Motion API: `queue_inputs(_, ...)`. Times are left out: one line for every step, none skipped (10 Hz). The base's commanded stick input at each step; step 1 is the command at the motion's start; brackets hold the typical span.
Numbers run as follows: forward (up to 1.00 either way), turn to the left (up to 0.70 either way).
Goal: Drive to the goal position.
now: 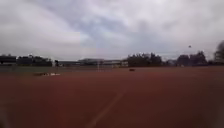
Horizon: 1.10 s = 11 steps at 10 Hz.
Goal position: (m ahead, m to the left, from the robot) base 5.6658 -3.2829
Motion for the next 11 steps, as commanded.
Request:
queue_inputs(0.70,0.00)
queue_inputs(0.70,0.00)
queue_inputs(0.70,0.00)
queue_inputs(0.70,0.00)
queue_inputs(0.70,0.00)
queue_inputs(0.70,0.00)
queue_inputs(0.70,0.00)
queue_inputs(0.70,0.00)
queue_inputs(0.70,0.00)
queue_inputs(0.70,0.00)
queue_inputs(0.70,0.00)
